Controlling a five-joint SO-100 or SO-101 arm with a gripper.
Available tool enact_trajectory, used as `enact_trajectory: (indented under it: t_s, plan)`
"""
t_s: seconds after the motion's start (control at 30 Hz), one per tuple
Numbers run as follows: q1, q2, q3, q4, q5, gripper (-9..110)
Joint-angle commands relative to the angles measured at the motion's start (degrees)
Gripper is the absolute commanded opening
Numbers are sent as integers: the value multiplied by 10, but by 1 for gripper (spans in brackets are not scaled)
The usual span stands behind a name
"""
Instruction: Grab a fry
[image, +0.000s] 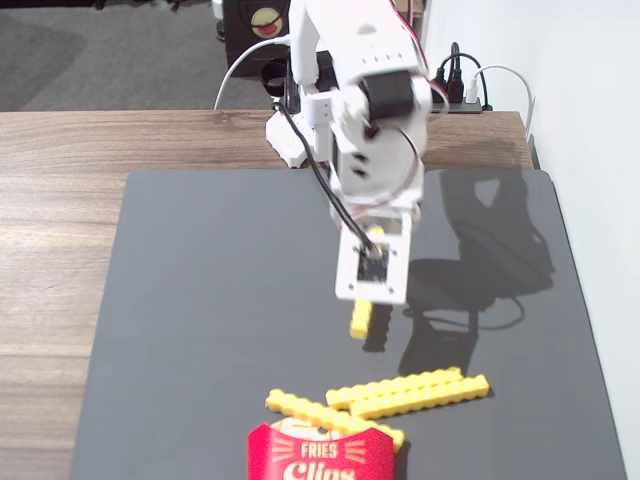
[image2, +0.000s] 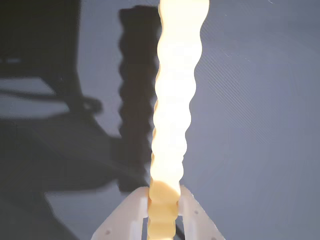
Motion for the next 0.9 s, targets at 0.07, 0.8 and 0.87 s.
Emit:
enact_trajectory:
  t_s: [0.07, 0.8, 0.87]
  plan:
    - [80, 142, 11, 74, -85, 1]
    - [203, 210, -57, 149, -244, 1]
    - [203, 206, -57, 149, -244, 1]
